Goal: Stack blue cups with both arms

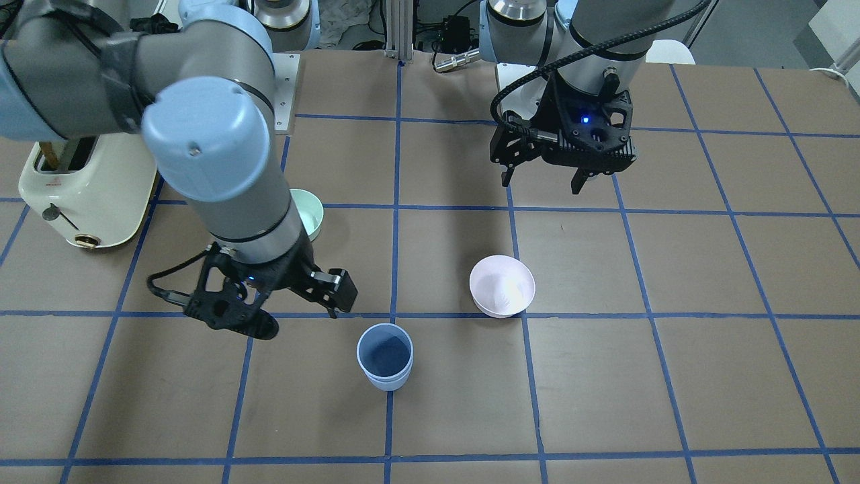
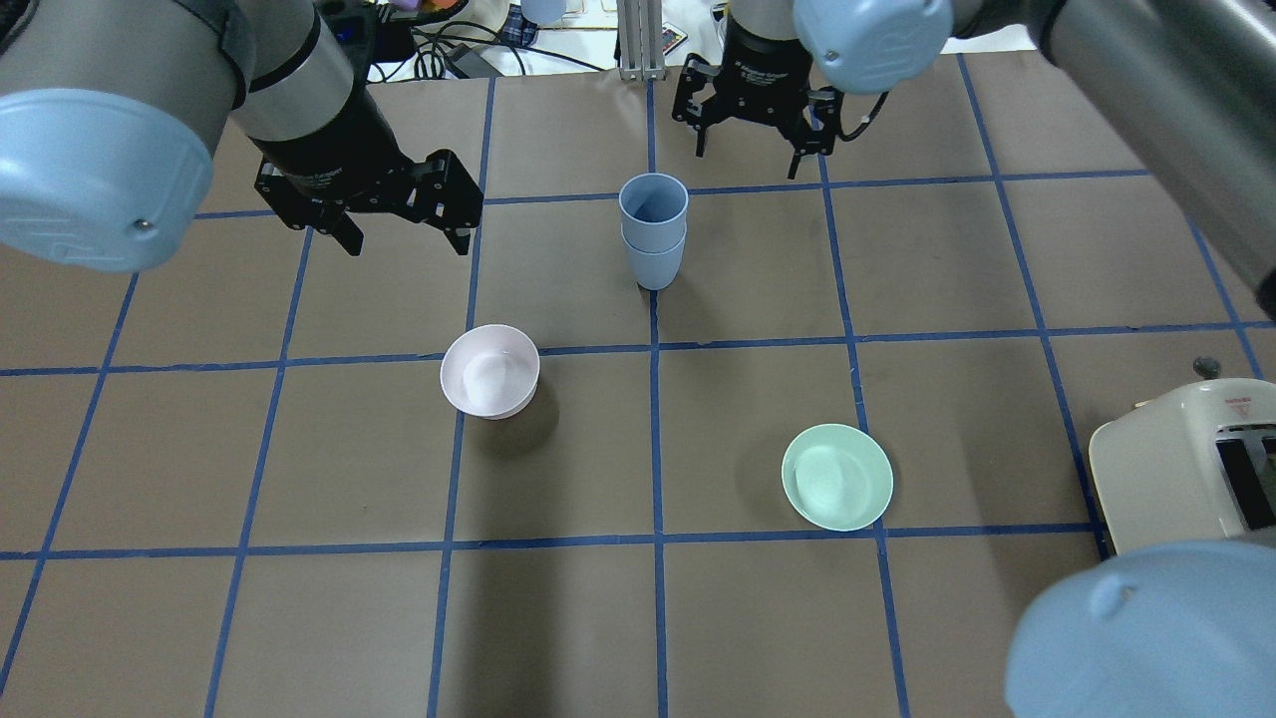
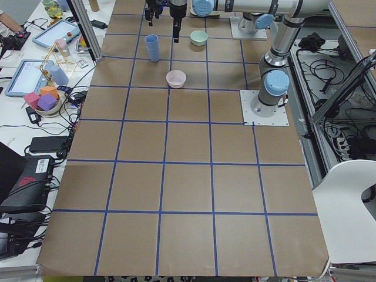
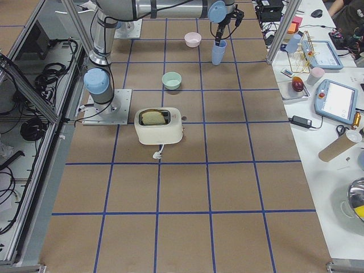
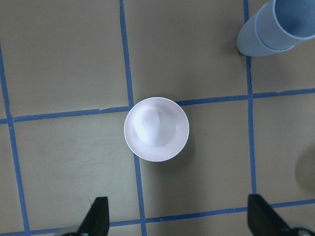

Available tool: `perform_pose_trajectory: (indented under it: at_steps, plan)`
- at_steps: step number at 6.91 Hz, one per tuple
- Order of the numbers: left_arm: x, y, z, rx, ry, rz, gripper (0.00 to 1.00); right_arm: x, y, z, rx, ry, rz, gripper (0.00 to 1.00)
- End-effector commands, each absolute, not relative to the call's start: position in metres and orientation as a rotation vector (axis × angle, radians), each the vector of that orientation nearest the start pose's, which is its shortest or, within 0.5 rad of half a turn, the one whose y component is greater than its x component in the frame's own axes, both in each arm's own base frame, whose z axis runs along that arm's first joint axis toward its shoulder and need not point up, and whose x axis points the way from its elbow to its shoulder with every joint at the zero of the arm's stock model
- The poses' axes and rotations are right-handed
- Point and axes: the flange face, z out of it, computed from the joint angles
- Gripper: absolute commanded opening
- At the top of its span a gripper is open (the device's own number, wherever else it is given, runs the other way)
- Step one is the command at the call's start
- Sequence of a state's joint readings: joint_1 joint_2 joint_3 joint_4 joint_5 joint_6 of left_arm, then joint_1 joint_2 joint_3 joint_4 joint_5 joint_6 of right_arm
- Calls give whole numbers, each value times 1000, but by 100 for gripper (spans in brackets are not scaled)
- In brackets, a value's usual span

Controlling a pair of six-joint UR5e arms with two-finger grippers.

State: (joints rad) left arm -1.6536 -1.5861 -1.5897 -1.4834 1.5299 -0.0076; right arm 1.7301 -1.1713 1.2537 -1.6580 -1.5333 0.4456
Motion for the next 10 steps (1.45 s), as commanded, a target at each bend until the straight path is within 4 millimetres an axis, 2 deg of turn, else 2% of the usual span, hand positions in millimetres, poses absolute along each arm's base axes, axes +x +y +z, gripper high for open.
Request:
perform_pose_trajectory:
  at_steps: [1,2,3,5,6,7,10]
  plan:
    - [-179,-491,479,124,3185,-80,100,182,-596,457,274,3117,104,100]
    - [-178,-491,478,122,3185,-78,100,159,-579,469,186,3125,93,100]
    - [-177,-491,477,119,3184,-75,100,137,-555,480,159,3119,90,100]
    - [-178,-491,477,121,3183,-75,100,116,-509,490,147,3118,60,100]
    - [-178,-491,477,121,3183,-75,100,117,-498,486,171,3122,79,100]
    - [-178,-490,476,121,3183,-70,100,118,-492,491,166,3123,75,100]
    - [-179,-490,475,116,3184,-68,100,118,-492,491,164,3122,72,100]
